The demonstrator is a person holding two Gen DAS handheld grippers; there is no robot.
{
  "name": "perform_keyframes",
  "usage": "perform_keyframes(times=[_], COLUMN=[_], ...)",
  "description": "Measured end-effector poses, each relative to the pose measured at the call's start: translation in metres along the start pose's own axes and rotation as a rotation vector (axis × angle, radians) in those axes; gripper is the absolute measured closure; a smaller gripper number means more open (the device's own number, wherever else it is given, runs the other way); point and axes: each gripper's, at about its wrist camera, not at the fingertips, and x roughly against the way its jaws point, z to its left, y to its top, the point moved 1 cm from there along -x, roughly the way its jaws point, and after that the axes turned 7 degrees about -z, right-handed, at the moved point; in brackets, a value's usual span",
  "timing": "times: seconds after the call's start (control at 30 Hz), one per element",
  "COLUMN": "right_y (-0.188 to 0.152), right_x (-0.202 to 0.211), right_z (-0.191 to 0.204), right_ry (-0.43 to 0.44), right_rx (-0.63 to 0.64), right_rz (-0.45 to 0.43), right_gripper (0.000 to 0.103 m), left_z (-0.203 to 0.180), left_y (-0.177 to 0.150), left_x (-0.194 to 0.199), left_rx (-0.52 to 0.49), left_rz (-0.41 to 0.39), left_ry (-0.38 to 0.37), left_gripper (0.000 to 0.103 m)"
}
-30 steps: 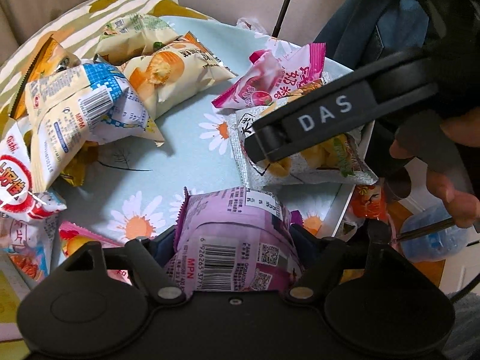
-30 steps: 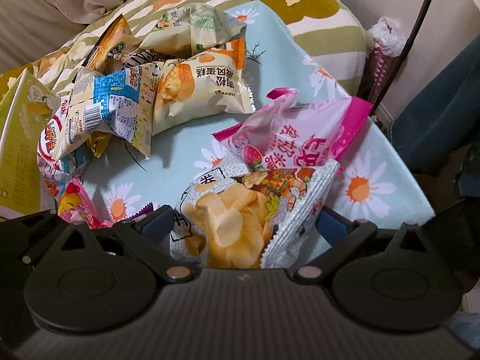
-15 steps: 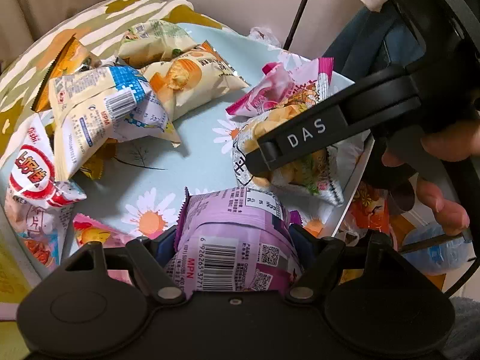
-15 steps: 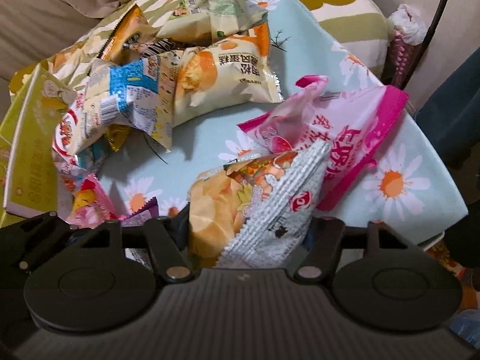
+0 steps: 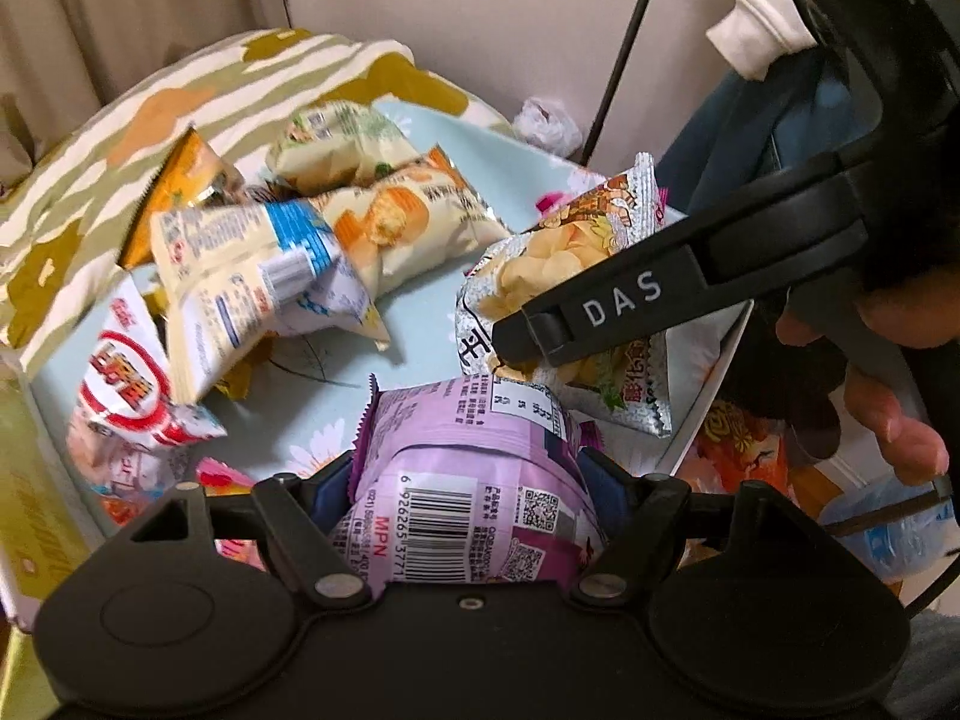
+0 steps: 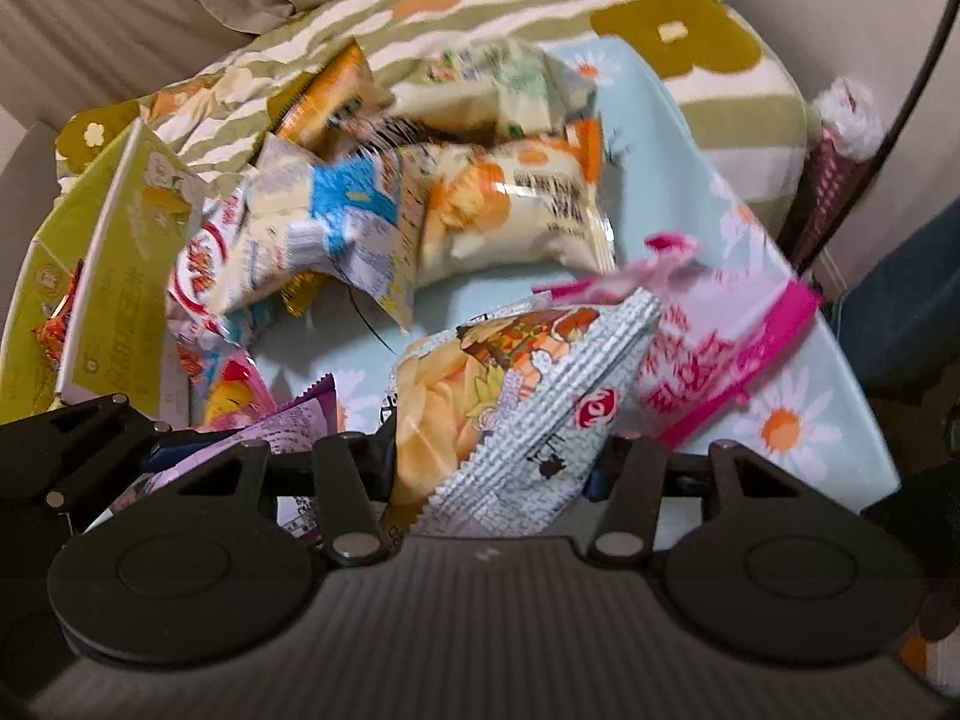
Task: Organize snacks
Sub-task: 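Lift both bags and carry them toward the box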
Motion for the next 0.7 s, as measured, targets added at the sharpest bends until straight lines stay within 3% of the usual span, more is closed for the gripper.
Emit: perform_keyframes(times=[0.43,0.7], right_y=[0.045,0.071], right_x=[0.047,0.062], right_z=[0.030,0.061], right_ry=[0.071,0.160], right_rx=[0.143,0.270], right_rz=[-0.104,-0.143], right_gripper=[0.036,0.036], left_z=[0.005,0.025], left_y=[0.021,0.028], left_x=[0.046,0.085], left_rx=[0.082,0.204], left_rz=[-0.106,-0.179], left_ry=[0.118,0.255], left_gripper=[0.023,0.023])
